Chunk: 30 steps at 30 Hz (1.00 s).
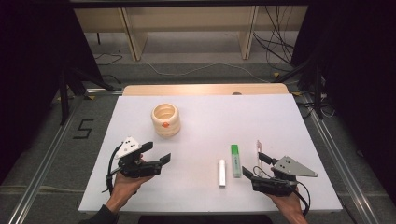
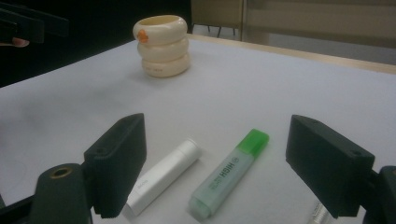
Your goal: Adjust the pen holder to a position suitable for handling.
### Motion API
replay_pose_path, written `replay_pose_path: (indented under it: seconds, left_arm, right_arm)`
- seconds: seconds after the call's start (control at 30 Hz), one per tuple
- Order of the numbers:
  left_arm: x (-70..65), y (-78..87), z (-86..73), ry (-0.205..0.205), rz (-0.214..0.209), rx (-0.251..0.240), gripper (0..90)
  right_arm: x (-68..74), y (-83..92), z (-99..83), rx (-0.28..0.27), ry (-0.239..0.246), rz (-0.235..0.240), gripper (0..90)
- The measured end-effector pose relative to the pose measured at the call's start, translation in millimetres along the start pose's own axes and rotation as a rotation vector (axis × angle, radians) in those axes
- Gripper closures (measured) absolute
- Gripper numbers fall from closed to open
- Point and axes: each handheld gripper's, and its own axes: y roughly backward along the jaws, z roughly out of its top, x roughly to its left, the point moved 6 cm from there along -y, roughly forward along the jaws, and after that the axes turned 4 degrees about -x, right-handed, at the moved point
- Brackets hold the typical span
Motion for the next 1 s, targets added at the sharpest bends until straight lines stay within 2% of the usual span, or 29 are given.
replay_pose_path:
  seconds: [0.27,0.53,0.6,0.67,0.77,0.87,1.0]
  left_arm:
    - [13.8,-6.0,7.9,0.008,0.042,-0.001,15.6]
    - [36.8,-13.0,12.6,0.027,0.102,0.006,21.6]
    - [43.9,-14.0,13.3,0.037,0.131,0.018,25.8]
    - [50.4,-14.8,14.4,0.069,0.161,0.027,32.0]
    - [59.6,-17.7,14.4,0.066,0.207,0.037,44.6]
    - [69.0,-23.5,11.0,0.099,0.229,0.058,56.2]
    - [78.9,-30.2,8.9,0.104,0.261,0.07,66.3]
  right_arm:
    - [0.0,-0.7,0.0,-0.003,0.001,0.003,21.4]
    - [-0.2,-1.2,-0.6,0.002,0.002,0.001,21.7]
    - [0.0,-1.5,-0.9,0.004,0.001,0.0,21.8]
    - [0.3,-1.4,-1.4,0.011,-0.002,-0.002,21.9]
    - [0.6,-2.6,-1.4,0.005,0.003,0.006,22.1]
    - [0.7,-2.5,-1.4,0.005,0.005,0.005,22.1]
    - [0.3,-2.3,-1.5,0.008,0.003,0.006,22.2]
